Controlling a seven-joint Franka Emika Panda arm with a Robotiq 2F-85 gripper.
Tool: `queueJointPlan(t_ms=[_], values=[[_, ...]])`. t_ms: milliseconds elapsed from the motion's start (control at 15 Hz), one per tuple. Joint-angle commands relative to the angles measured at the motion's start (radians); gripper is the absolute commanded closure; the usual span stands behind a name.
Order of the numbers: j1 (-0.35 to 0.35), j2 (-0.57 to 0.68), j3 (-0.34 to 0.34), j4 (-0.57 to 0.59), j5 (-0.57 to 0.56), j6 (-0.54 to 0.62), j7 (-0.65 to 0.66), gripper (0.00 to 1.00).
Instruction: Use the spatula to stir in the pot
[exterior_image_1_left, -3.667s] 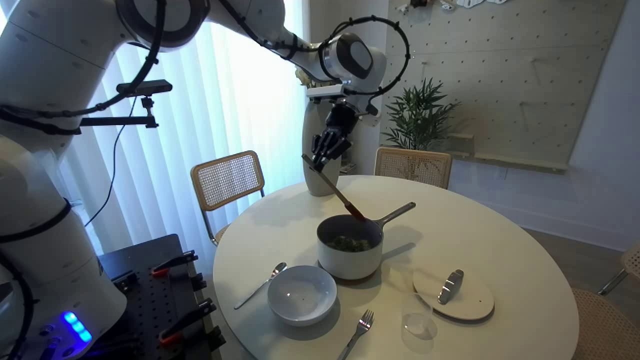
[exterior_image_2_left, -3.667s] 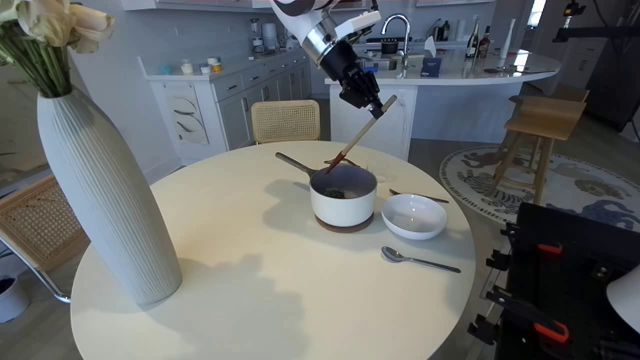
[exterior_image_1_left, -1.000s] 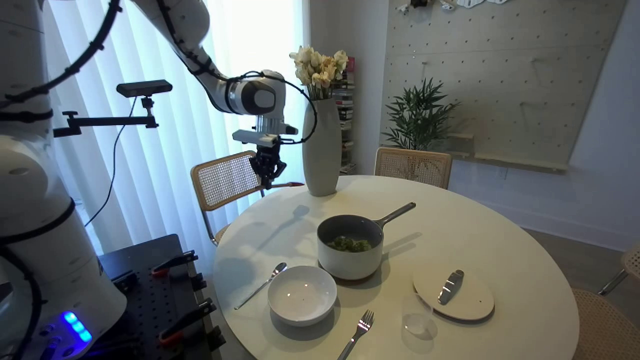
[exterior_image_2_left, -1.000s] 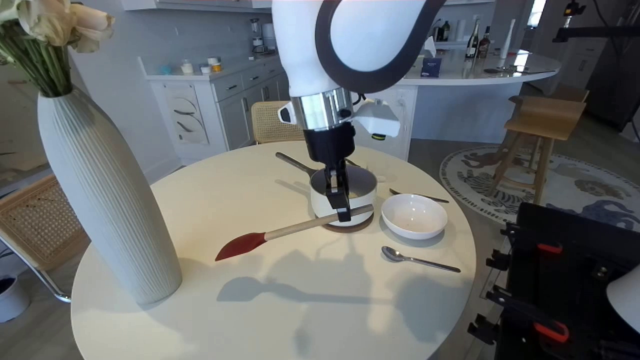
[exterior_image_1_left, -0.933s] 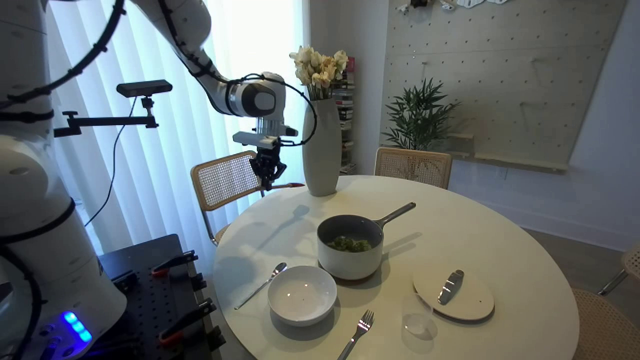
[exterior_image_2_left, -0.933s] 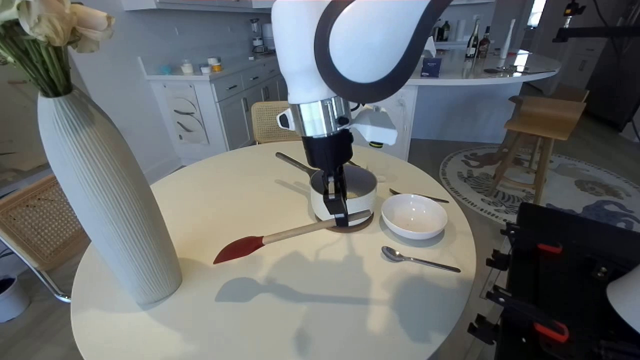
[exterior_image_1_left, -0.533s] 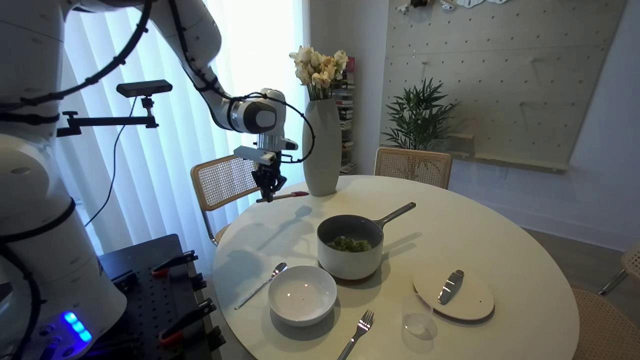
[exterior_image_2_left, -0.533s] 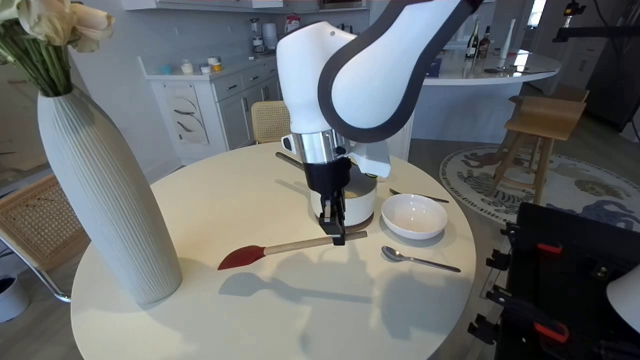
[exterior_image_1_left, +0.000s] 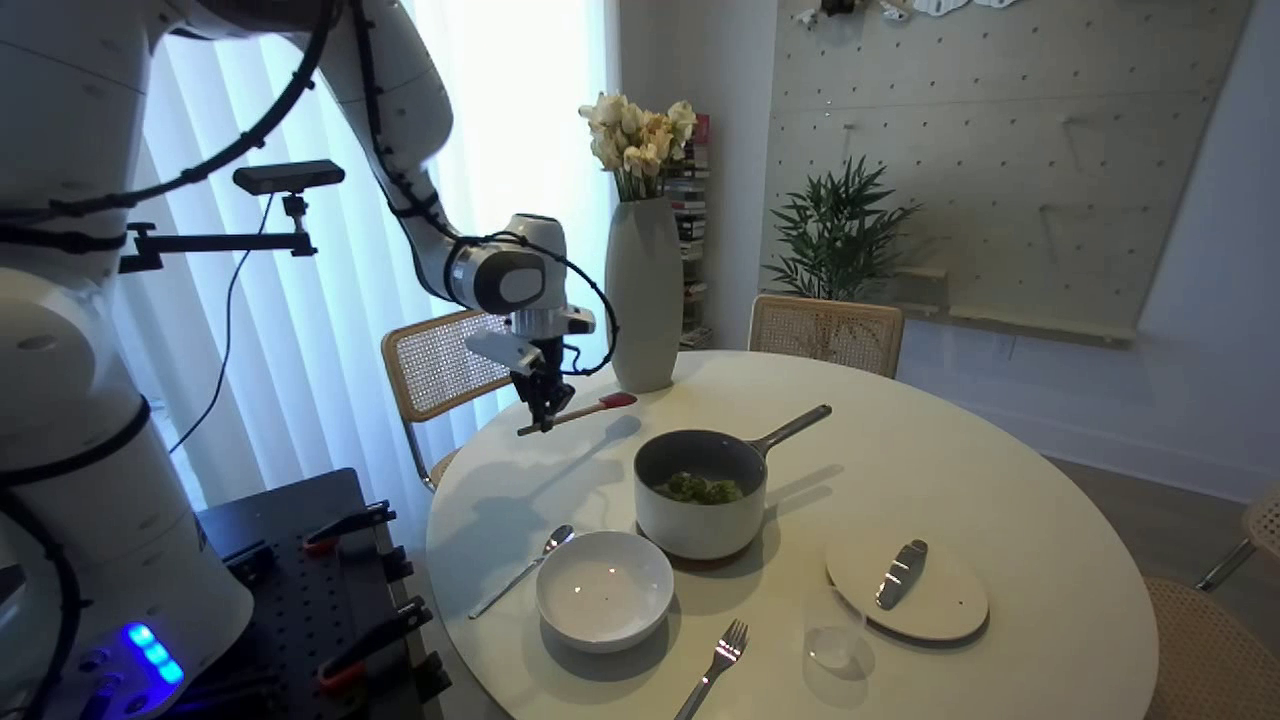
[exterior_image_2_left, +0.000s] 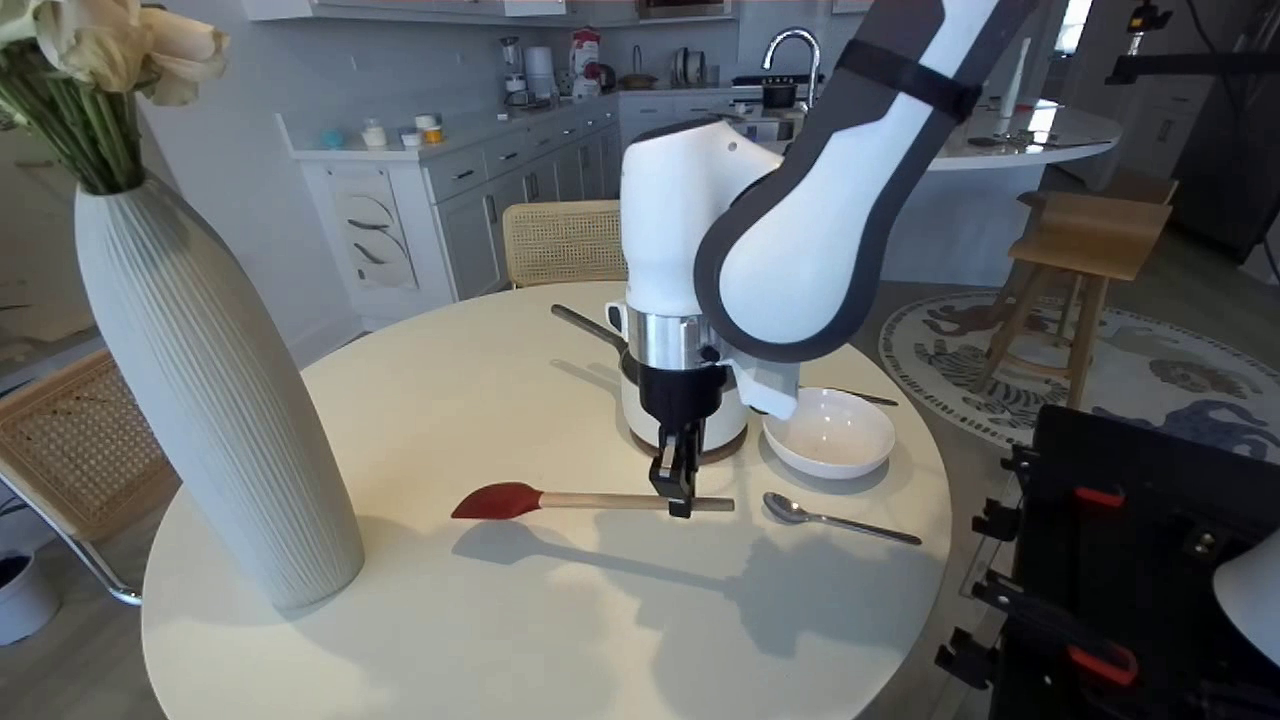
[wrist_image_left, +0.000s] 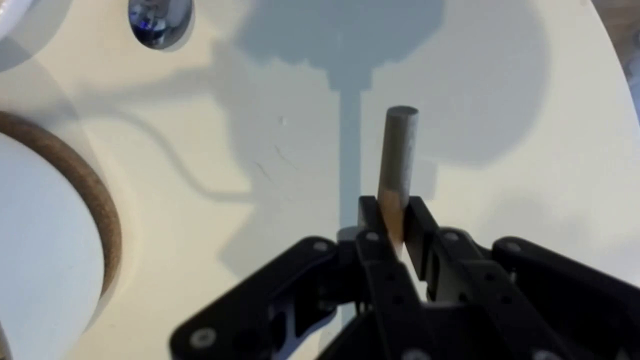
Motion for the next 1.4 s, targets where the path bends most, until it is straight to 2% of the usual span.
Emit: queueJointPlan(t_ms=[0, 600, 1333], values=[[-0.002, 0.018, 0.008, -0.049, 0.023, 0.117, 0.038, 0.96], [0.018, 0.057, -0.019, -0.079, 0.002, 0.287, 0.063, 0.96], [0.063, 0.055, -0.076, -0.085, -0.019, 0.267, 0.078, 0.96]])
